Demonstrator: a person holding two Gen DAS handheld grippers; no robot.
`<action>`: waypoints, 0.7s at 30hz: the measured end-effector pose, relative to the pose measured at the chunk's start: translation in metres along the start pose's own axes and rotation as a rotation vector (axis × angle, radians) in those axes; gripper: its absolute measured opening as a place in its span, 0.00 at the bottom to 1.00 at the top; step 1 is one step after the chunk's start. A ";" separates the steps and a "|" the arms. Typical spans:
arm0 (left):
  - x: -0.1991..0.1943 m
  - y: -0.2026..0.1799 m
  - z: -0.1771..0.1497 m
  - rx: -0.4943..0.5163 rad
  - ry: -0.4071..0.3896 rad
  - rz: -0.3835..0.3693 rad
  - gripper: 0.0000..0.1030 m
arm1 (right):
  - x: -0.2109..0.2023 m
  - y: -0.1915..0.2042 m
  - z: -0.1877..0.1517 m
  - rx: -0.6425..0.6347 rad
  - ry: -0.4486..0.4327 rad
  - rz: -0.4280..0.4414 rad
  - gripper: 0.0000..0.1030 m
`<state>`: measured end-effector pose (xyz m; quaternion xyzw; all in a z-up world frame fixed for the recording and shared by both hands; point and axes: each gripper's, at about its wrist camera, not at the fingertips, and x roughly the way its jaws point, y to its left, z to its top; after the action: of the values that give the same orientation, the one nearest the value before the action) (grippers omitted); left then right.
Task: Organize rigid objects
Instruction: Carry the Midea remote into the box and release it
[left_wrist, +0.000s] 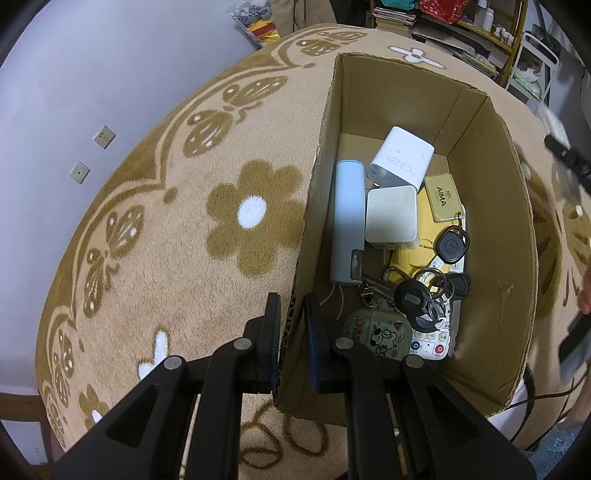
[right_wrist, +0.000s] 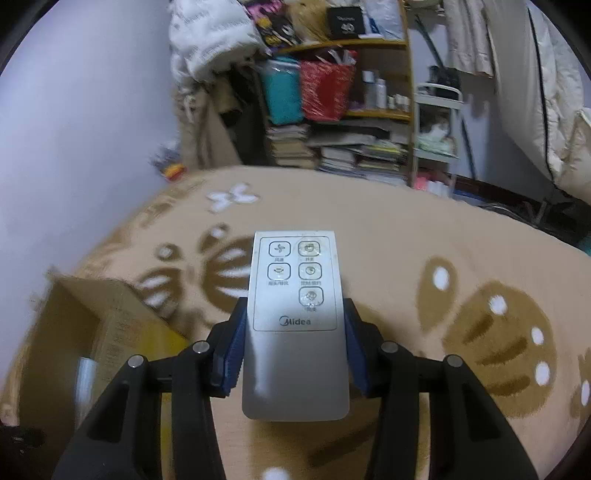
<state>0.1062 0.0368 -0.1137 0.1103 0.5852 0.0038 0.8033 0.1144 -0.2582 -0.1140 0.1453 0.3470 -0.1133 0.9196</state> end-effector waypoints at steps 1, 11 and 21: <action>0.000 0.000 0.000 -0.002 0.000 0.000 0.11 | -0.008 0.004 0.004 -0.012 -0.011 0.024 0.50; 0.000 -0.002 0.000 0.004 -0.003 0.007 0.12 | -0.043 0.053 0.005 -0.078 -0.062 0.250 0.50; 0.000 -0.001 0.000 0.000 -0.006 0.000 0.12 | -0.051 0.115 -0.021 -0.225 -0.022 0.369 0.50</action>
<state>0.1055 0.0354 -0.1137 0.1104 0.5828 0.0037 0.8051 0.0999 -0.1380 -0.0728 0.1017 0.3146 0.0950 0.9390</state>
